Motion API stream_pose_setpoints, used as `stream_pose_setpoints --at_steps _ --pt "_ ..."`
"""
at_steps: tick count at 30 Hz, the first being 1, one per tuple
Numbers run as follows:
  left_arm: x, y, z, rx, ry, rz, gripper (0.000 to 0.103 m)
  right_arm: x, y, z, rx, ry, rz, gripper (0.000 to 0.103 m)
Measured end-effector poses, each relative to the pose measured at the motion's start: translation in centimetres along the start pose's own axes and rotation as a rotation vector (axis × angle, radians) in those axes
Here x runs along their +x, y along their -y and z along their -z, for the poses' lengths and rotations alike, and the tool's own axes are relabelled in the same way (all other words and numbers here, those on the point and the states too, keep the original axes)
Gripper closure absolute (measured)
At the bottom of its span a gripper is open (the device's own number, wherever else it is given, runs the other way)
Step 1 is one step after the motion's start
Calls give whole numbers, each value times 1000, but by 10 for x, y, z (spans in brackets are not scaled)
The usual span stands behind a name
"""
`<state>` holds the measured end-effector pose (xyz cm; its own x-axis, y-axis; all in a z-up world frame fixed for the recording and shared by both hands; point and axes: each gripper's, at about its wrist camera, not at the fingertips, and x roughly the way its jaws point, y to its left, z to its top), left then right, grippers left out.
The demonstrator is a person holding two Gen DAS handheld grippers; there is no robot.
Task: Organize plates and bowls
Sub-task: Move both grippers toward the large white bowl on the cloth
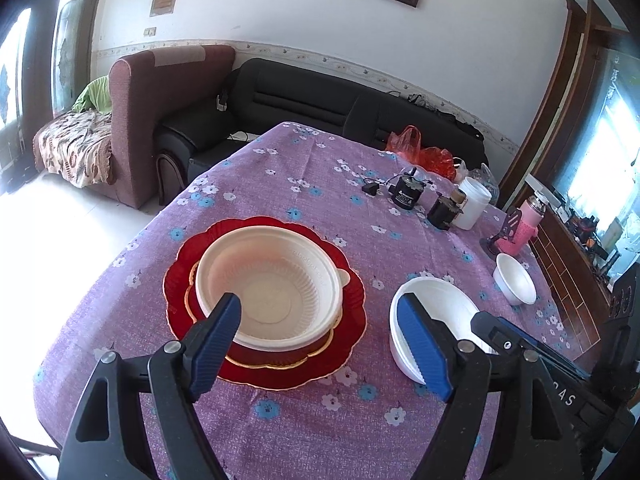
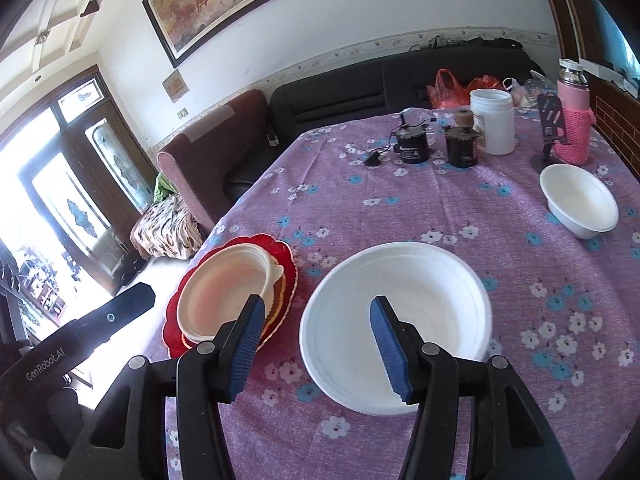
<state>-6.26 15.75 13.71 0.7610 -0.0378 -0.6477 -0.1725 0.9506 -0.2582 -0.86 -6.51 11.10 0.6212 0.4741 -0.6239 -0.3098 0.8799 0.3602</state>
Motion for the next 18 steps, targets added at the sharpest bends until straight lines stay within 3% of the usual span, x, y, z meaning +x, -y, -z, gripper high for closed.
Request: stream_pose_setpoints --at_steps 14,18 --pt "-10 51 9 118 -8 11 21 -82 80 -3 65 101 101 42" --pt "-12 70 13 160 -11 29 21 -106 100 -9 93 137 121 38"
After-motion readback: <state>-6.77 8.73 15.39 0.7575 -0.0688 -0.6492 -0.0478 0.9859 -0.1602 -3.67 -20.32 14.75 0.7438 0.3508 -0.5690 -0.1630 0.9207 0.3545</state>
